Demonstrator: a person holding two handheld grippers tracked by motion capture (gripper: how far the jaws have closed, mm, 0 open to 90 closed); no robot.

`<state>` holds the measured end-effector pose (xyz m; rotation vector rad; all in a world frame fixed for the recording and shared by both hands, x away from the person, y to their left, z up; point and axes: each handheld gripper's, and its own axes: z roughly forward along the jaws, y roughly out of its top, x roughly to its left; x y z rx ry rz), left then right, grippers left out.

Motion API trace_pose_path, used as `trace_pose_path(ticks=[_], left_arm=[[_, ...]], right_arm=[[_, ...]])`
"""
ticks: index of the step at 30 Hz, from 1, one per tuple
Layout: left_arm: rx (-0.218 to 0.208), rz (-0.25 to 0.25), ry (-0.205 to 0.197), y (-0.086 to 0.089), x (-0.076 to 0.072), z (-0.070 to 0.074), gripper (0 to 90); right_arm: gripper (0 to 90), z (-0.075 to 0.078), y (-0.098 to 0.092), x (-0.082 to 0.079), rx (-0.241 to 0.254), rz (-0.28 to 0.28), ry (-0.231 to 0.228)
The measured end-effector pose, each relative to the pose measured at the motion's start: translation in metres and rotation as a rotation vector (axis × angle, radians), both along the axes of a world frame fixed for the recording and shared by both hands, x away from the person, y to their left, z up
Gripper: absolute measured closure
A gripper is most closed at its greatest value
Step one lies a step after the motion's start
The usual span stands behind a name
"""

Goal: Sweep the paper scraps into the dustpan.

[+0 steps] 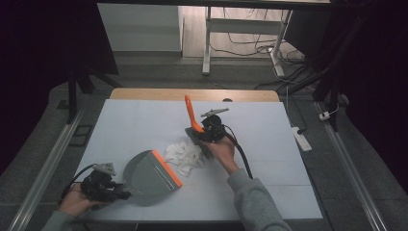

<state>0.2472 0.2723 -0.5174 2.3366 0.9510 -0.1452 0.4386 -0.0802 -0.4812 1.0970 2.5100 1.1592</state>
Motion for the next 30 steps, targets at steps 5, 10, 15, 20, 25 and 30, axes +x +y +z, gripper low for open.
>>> trace_pose_path(ticks=[5, 10, 15, 20, 25, 30], left_arm=[[0.001, -0.002, 0.0, -0.002, 0.0, 0.0, 62.0], [-0.001, -0.003, 0.0, -0.002, 0.001, 0.0, 62.0], [-0.003, -0.001, 0.001, -0.003, 0.001, -0.001, 62.0], [-0.001, 0.002, 0.0, -0.004, 0.001, 0.0, 62.0], [-0.002, 0.002, 0.001, -0.004, 0.001, 0.0, 62.0], [-0.003, 0.003, 0.001, -0.005, 0.001, 0.0, 62.0]], right_arm=[[69.9, -0.001, 0.013, -0.006, -0.007, 0.03, 0.007], [70.0, -0.002, 0.026, -0.015, -0.003, 0.072, 0.015], [69.9, -0.002, 0.034, -0.022, -0.007, 0.096, 0.018], [69.9, -0.003, 0.041, -0.028, -0.003, 0.12, 0.02], [69.9, -0.003, 0.046, -0.033, 0.018, 0.147, 0.034], [70.0, -0.004, 0.052, -0.039, 0.034, 0.177, 0.052]])
